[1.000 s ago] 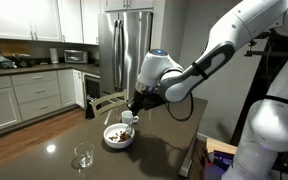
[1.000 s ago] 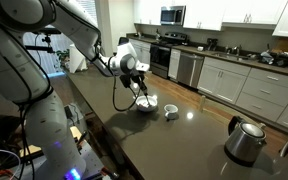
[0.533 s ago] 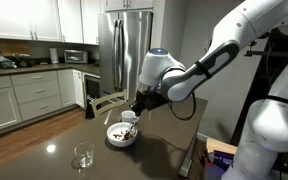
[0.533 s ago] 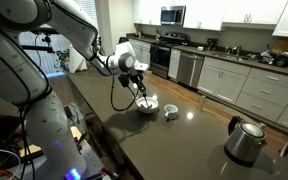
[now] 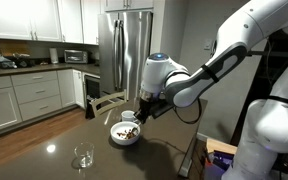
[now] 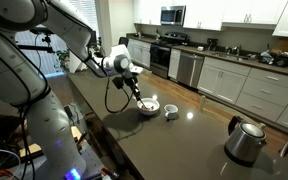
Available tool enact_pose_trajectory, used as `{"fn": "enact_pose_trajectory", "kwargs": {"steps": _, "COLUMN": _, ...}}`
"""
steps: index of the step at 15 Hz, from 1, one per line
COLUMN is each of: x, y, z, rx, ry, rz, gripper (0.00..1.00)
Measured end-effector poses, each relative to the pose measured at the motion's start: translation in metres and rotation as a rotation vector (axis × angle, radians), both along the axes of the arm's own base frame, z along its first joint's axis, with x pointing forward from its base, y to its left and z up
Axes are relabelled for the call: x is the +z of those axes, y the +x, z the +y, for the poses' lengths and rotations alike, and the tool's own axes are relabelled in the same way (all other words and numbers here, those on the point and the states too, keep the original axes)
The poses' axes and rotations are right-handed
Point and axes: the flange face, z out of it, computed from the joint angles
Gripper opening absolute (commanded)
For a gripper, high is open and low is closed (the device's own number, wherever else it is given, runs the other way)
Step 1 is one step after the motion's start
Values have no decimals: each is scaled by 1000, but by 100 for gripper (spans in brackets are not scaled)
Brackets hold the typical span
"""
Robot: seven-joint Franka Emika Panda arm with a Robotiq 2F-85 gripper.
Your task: Use the spoon to stir the contents in the white bowl
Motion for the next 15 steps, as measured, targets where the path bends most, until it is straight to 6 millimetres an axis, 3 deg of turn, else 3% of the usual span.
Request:
{"fn": "enact_pose_trajectory", "kwargs": {"steps": 6, "x": -23, "y": -19, "z": 17, "rx": 44, "ry": -18, "rz": 68, "gripper": 5}}
{"fn": "enact_pose_trajectory", "kwargs": {"steps": 15, "x": -20, "y": -22, "z": 40, "rx": 96, "ry": -4, "rz": 47, "gripper": 5}}
